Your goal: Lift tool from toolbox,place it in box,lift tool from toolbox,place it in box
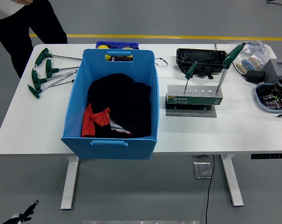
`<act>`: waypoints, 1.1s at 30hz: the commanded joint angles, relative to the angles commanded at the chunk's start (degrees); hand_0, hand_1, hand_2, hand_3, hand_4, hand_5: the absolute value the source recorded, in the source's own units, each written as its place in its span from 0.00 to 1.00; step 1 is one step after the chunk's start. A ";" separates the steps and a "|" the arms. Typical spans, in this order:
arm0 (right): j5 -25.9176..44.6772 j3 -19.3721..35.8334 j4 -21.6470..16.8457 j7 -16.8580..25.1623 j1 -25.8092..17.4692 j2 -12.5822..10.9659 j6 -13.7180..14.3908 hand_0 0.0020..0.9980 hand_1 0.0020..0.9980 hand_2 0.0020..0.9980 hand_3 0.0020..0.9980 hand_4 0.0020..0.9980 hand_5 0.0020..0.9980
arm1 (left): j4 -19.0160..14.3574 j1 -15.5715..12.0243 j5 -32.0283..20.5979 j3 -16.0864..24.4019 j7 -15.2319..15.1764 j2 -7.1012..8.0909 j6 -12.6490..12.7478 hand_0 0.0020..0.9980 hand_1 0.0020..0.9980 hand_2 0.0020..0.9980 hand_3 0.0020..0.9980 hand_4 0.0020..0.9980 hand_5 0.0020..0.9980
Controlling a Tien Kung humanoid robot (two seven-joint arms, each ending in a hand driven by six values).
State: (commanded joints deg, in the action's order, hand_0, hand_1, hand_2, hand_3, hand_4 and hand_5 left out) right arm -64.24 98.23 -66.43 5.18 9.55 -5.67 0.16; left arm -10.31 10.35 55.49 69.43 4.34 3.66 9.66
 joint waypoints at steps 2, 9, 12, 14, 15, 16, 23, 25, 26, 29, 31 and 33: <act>-0.01 0.00 0.00 0.00 0.01 0.00 0.01 0.91 0.86 0.84 0.92 1.00 1.00 | 0.00 -0.02 0.05 0.05 -0.01 0.00 -0.01 0.81 0.90 0.90 0.81 0.77 0.70; -0.04 0.16 -0.06 0.01 0.01 -0.01 0.03 0.91 0.86 0.84 0.92 1.00 1.00 | 0.00 -0.13 0.49 0.39 0.00 -0.02 -0.07 0.81 0.90 0.90 0.81 0.77 0.70; -0.07 0.25 -0.08 0.03 0.05 -0.01 0.00 0.91 0.86 0.84 0.92 1.00 1.00 | 0.00 -0.15 0.58 0.42 -0.02 0.00 -0.11 0.81 0.90 0.90 0.81 0.77 0.69; -0.11 0.35 -0.10 0.05 0.11 -0.03 0.02 0.91 0.86 0.84 0.92 1.00 1.00 | 0.00 -0.16 0.71 0.51 -0.01 -0.01 -0.11 0.81 0.90 0.90 0.81 0.77 0.69; -0.14 0.41 -0.12 0.06 0.13 -0.06 0.04 0.91 0.86 0.84 0.92 1.00 1.00 | 0.00 -0.16 0.79 0.59 -0.02 -0.01 -0.12 0.81 0.90 0.90 0.81 0.77 0.69; -0.17 0.46 -0.13 0.06 0.14 -0.09 0.07 0.91 0.86 0.84 0.92 1.00 1.00 | 0.00 -0.17 0.88 0.67 -0.03 -0.01 -0.12 0.81 0.90 0.90 0.81 0.77 0.69; -0.35 0.57 -0.23 0.11 0.28 -0.26 0.12 0.91 0.86 0.85 0.92 1.00 1.00 | 0.00 -0.20 1.06 0.75 -0.09 -0.01 -0.16 0.81 0.90 0.90 0.81 0.78 0.69; -0.66 0.53 -0.32 0.24 0.29 -0.32 0.26 0.91 0.86 0.85 0.92 1.00 1.00 | 0.00 -0.21 0.91 0.55 -0.10 0.00 -0.18 0.81 0.90 0.90 0.81 0.78 0.69; -1.05 0.50 -0.44 0.52 0.28 -0.38 0.48 0.91 0.86 0.85 0.92 1.00 1.00 | 0.00 -0.22 0.77 0.37 -0.11 0.00 -0.20 0.81 0.90 0.90 0.81 0.78 0.69; -2.89 0.38 -1.04 1.55 0.29 -0.81 1.09 0.91 0.86 0.85 0.92 1.00 1.00 | 0.00 -0.25 0.59 0.17 -0.15 0.00 -0.21 0.81 0.90 0.90 0.81 0.78 0.70; -3.77 0.26 -1.53 2.05 0.36 -1.27 1.19 0.91 0.86 0.85 0.92 1.00 1.00 | 0.00 -0.27 0.59 0.15 -0.17 0.00 -0.23 0.81 0.90 0.90 0.81 0.78 0.70; -4.22 0.13 -1.96 2.38 0.50 -1.71 1.24 0.91 0.86 0.85 0.92 1.00 1.00 | 0.00 -0.25 0.52 -0.02 -0.19 0.02 -0.27 0.81 0.90 0.90 0.81 0.78 0.70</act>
State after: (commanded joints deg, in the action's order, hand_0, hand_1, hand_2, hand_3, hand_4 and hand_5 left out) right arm -68.46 98.36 -68.38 7.56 10.04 -7.38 1.40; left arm -10.31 10.10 56.01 69.41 4.15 3.68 9.39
